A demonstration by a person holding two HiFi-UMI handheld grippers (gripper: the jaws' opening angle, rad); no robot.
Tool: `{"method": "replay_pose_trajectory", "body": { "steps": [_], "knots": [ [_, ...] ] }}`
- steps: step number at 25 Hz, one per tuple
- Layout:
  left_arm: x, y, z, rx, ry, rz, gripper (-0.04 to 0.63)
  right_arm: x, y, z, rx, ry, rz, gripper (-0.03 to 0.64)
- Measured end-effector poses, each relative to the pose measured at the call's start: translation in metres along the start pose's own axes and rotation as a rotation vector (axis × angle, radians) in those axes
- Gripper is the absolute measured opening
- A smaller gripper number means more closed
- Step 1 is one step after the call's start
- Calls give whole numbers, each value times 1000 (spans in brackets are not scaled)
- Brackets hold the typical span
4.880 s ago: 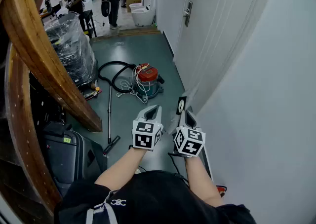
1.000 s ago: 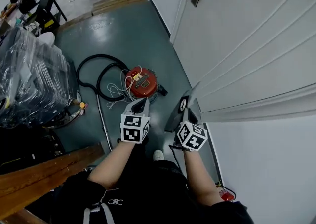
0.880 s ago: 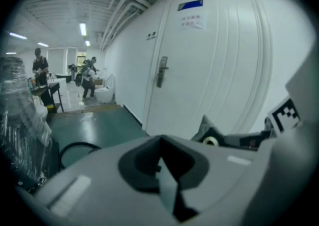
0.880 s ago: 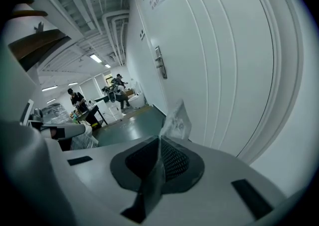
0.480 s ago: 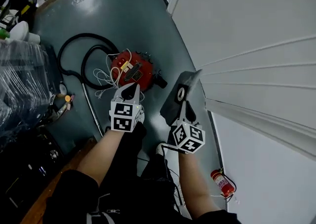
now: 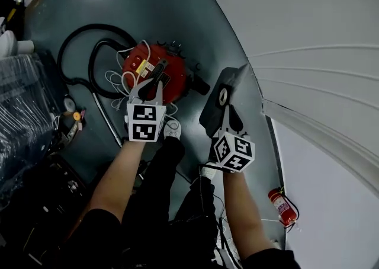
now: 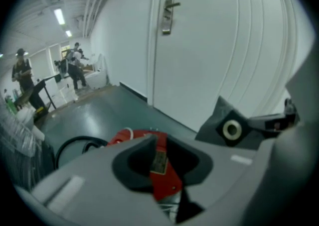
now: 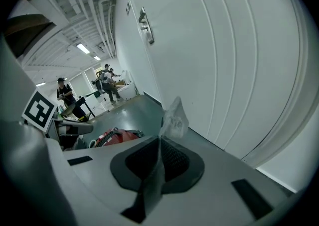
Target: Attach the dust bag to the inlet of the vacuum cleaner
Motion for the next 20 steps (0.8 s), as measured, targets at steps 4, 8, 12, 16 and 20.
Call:
{"method": "replay_pose_trajectory", "body": {
  "steps": [4,8,12,16,20],
  "knots": [
    [19,-24,20,48,-96,4,190,18,1,22,-2,-27,12,12],
    [36,-45,41,35,-171,13,225,35,3,39,12,-46,29,12],
    [48,-51,54,35,-231,46,249,51,2,52,5,-63,42,12],
    [59,-52,56,72,-246,35,226,69,-5,65,5,-95,36,12],
    [58,-56,57,68,-270,35,153,78,-15,75,18,-123,25,12]
  ]
}}
Point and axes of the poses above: the fingertips, and each gripper's own axes: x forward along the fingers, y to its right, z out of its underside, the point moved 7 cm from there along -x, backward along the fingers, and after that the axes turned 15 degrees about z, right-handed, at the moved point
